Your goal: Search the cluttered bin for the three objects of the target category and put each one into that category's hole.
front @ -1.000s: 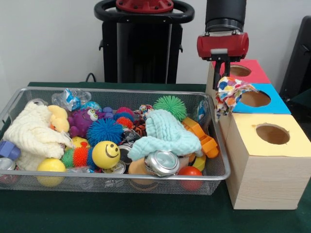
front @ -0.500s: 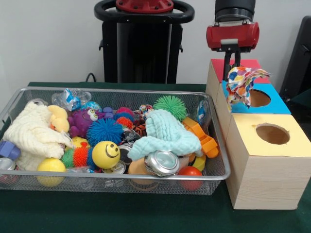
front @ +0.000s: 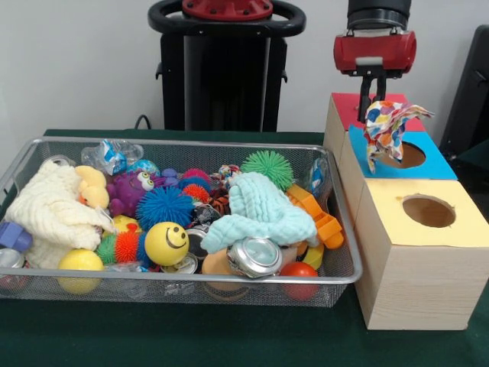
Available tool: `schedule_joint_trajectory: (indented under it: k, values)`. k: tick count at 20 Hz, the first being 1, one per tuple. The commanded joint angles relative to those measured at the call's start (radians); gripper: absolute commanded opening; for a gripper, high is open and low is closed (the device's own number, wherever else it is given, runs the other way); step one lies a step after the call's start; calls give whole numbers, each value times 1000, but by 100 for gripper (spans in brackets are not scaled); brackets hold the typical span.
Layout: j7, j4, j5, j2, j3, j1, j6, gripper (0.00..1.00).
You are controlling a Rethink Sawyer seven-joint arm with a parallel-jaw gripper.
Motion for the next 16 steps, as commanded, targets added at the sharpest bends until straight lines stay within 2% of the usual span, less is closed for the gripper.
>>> schedule_joint_trajectory:
  k: [1,3,7,12,16]
  values:
    - [139,-90,108,33,-5,36,93,0]
    - [149,-93,111,38,15,27,124,0]
    - [140,-114,149,56,7,46,137,0]
    - [133,-133,187,70,-5,69,136,0]
    - [141,-146,185,83,0,62,116,0]
